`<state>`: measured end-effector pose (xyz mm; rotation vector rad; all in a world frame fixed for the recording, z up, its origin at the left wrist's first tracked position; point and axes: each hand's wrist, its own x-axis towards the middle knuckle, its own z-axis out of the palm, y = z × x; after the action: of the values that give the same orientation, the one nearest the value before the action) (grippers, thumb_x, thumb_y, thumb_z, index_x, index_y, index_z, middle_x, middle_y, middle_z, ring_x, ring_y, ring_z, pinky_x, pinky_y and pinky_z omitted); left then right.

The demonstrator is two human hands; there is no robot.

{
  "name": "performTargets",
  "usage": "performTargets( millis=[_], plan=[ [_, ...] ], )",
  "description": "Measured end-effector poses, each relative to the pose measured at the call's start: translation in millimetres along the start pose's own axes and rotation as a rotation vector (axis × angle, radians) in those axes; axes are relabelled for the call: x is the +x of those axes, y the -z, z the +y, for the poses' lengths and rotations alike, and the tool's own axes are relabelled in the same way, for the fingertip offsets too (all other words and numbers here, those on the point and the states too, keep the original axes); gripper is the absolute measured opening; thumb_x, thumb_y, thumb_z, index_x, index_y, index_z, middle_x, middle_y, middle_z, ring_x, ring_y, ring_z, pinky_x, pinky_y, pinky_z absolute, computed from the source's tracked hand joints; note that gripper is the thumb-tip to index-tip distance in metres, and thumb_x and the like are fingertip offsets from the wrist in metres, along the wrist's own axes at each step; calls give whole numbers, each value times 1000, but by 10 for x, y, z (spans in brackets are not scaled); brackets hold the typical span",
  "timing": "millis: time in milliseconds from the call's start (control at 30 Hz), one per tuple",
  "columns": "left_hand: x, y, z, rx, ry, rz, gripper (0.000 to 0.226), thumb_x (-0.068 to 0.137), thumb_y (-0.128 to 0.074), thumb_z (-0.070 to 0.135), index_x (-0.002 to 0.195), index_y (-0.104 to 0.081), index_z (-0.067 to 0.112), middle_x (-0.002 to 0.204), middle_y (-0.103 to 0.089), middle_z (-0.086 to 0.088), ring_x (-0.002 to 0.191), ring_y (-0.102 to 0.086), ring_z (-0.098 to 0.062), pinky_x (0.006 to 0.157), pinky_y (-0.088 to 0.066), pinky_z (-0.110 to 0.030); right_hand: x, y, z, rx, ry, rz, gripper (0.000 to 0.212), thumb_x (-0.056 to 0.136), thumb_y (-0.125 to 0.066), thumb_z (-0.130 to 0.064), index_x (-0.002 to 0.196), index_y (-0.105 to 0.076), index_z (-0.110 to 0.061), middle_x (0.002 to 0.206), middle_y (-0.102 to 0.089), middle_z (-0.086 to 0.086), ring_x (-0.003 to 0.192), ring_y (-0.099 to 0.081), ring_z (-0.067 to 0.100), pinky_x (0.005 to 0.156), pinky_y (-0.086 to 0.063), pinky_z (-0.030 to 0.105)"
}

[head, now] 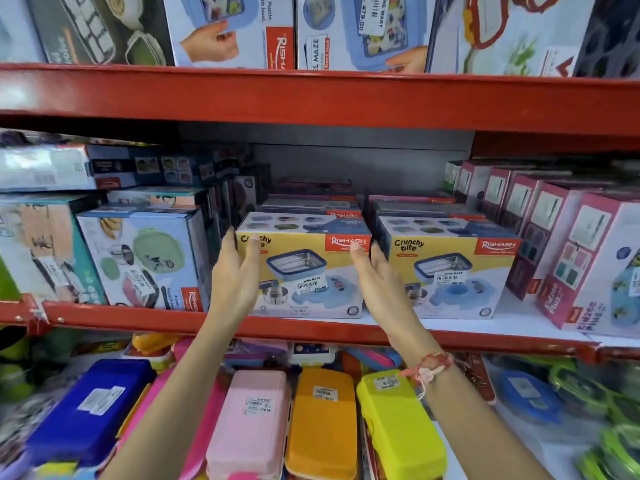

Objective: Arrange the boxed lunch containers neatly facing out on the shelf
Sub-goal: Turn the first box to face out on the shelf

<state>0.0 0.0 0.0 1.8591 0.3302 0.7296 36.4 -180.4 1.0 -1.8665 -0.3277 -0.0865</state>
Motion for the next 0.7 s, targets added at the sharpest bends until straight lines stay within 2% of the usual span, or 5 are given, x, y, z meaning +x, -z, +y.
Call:
performTargets(
  millis=[67, 200, 300, 433, 700],
  plan=[
    [42, 3, 0, -48, 140, -31, 69, 97, -24, 57, 152, -23, 16, 159, -31, -6, 144, -31, -27, 113, -26, -45, 55, -12, 4, 114, -160, -54, 77, 94, -30, -68, 157, -17, -25, 162, -29, 2, 143, -36, 18, 118, -28, 41],
    [122, 98, -37, -143, 274, -77, 90, 84, -19, 78, 134, -54, 11, 110, -67, -9, 105, -62, -30, 105, -41, -48, 99, 11, -6, 293, -319, -63, 78, 90, -31, -74, 154, -25, -30, 165, -22, 1, 149, -27, 28, 120, -26, 53],
    [139, 158, -43, -283, 257, -61, 78, 80, -24, 81, 105, -65, 20, 105, -67, -7, 106, -63, -31, 100, -45, -44, 82, 60, -13, 353, -316, -82, 76, 88, -34, -76, 147, -41, -28, 154, -44, 5, 140, -42, 30, 116, -33, 53],
    [98, 300, 49, -393, 182, -47, 52, 96, -27, 59, 82, -61, 23, 81, -67, 2, 76, -64, -14, 64, -48, -27, 24, 229, -63, 460, -225, -29, 47, 96, -38, -61, 96, -64, -22, 80, -78, -5, 96, -69, 20, 100, -48, 44],
    [97, 555, 89, -366, 102, -115, 43, 90, -47, 57, 89, -66, 20, 65, -76, 11, 61, -72, -6, 64, -51, -31, 72, 356, -123, 459, -76, 0, 46, 96, -46, -53, 99, -70, -14, 74, -77, -6, 65, -73, 5, 58, -56, 19]
  ],
)
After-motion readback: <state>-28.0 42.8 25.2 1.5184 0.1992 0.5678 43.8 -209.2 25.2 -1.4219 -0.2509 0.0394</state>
